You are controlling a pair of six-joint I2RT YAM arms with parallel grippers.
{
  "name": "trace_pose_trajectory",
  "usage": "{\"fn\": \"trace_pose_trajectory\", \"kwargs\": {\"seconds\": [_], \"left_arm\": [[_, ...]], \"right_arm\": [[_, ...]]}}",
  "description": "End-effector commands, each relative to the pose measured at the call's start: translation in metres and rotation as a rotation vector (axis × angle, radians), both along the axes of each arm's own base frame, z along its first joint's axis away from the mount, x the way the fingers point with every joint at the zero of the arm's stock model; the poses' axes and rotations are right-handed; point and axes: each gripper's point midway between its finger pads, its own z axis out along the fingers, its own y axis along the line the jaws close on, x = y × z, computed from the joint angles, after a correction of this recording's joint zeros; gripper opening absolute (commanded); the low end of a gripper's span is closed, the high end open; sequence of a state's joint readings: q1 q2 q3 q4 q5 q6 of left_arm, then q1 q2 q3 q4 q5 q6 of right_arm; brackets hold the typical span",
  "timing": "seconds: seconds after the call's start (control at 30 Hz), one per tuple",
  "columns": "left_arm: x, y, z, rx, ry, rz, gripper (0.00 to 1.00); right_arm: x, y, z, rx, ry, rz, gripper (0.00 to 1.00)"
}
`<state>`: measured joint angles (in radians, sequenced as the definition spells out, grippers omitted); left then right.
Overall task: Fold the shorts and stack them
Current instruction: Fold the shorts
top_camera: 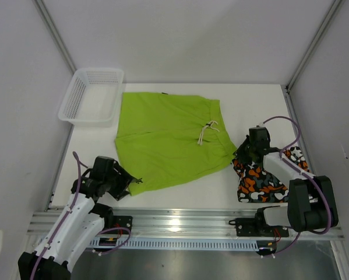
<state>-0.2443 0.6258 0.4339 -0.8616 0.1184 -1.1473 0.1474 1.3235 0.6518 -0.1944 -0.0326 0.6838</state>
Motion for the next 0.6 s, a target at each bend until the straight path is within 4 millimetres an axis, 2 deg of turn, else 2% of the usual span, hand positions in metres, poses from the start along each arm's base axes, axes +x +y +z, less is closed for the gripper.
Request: {"fn": "trace_pose_trajectory", "kwargs": {"seconds": [0.0, 0.33, 0.57], "left_arm": [[-0.006, -0.010, 0.013, -0.064, 0.061, 0.027, 0.67], [-0.009, -0.013, -0.005, -0.076, 0.143, 0.081, 0.62], [0.000, -0.012, -0.014, -0.065, 0.146, 0.144, 0.57]], "right_arm": [[0.015, -0.002, 0.008, 0.003, -0.037, -0.040, 0.00], [0.015, -0.008, 0.010, -0.019, -0.050, -0.072, 0.00], [0.013, -0.007, 0.008, -0.012, -0.051, -0.073, 0.00]]}}
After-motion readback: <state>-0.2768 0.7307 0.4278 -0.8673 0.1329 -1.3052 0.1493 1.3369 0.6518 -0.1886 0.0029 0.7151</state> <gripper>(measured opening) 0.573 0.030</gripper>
